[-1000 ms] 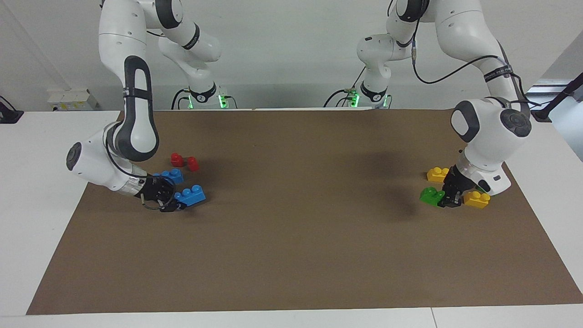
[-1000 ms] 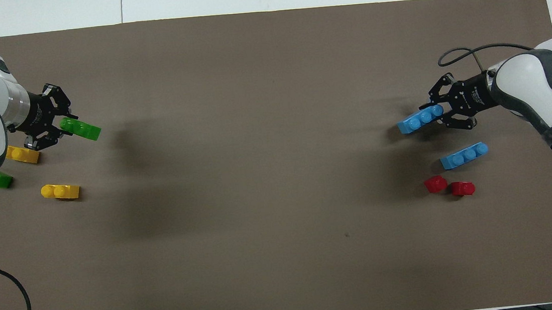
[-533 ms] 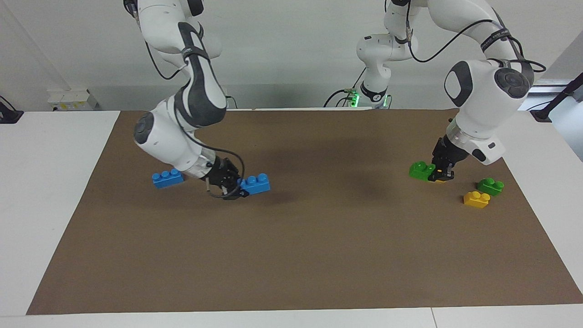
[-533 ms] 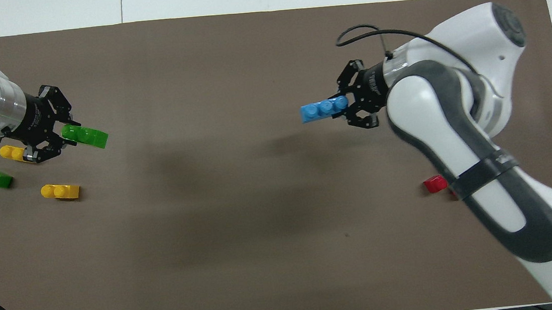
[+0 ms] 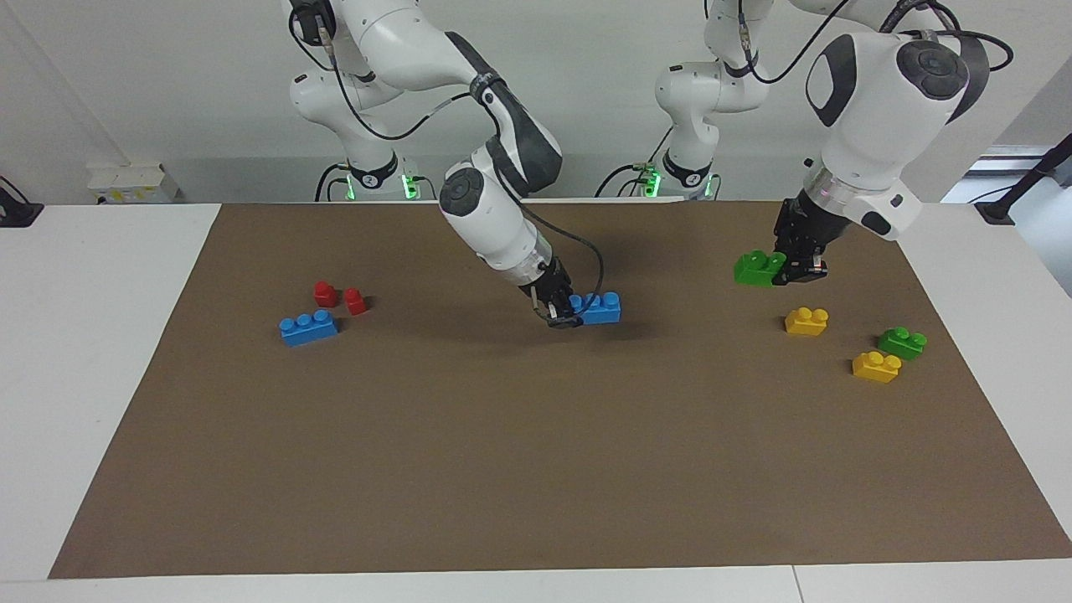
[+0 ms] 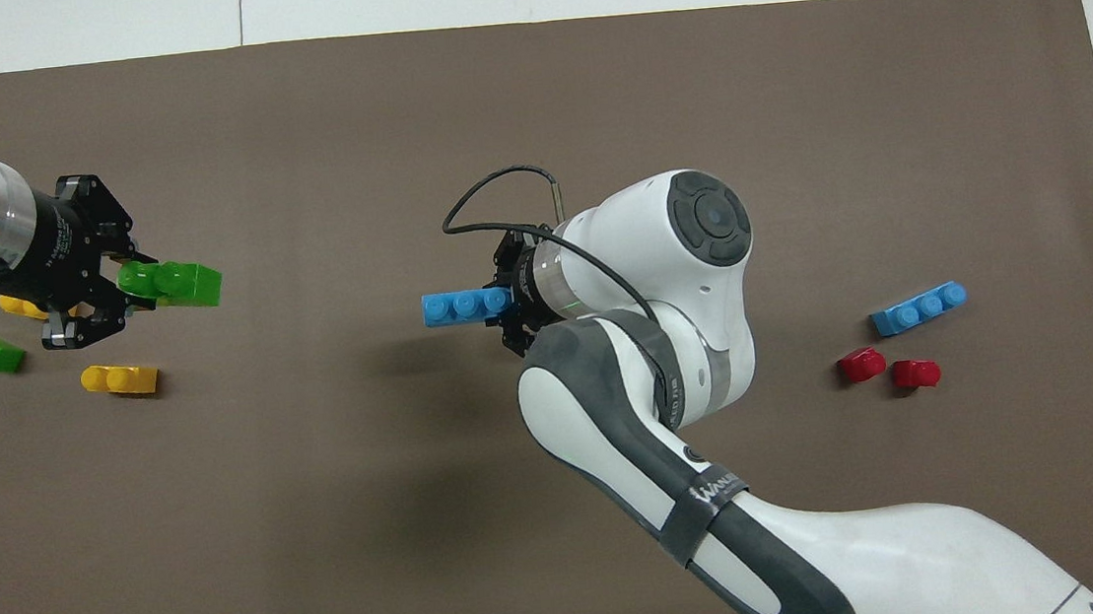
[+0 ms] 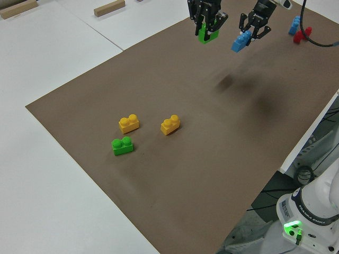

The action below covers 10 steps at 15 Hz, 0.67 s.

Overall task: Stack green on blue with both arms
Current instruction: 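Lift the green brick with the left gripper while the right gripper centers blue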

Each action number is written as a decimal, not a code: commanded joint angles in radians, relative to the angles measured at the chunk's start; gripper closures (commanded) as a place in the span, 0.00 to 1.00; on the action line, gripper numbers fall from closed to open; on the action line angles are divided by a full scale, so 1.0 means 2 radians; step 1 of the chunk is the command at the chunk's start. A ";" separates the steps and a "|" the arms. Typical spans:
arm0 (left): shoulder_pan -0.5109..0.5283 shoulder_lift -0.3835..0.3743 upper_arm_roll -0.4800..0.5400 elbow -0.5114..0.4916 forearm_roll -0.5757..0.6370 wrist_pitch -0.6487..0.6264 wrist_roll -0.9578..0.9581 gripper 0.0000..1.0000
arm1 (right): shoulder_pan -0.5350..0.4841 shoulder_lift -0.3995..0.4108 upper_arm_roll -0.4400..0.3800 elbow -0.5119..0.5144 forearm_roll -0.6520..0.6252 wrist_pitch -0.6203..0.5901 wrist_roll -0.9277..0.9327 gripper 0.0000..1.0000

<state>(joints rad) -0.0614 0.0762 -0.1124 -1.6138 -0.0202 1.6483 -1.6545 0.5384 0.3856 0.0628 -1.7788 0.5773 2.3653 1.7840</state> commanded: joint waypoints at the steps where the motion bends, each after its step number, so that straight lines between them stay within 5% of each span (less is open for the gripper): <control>1: -0.010 -0.007 -0.005 -0.008 -0.006 -0.005 -0.081 1.00 | 0.005 0.013 -0.004 -0.010 0.015 0.016 0.021 1.00; 10: -0.106 -0.048 -0.005 -0.135 -0.005 0.111 -0.240 1.00 | 0.009 0.022 -0.003 -0.071 0.015 0.094 -0.009 1.00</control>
<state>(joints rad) -0.2331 0.0318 -0.1342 -1.7842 -0.0212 1.8032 -2.0732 0.5490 0.4406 0.0610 -1.8727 0.5783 2.4981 1.8218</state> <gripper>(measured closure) 0.656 0.656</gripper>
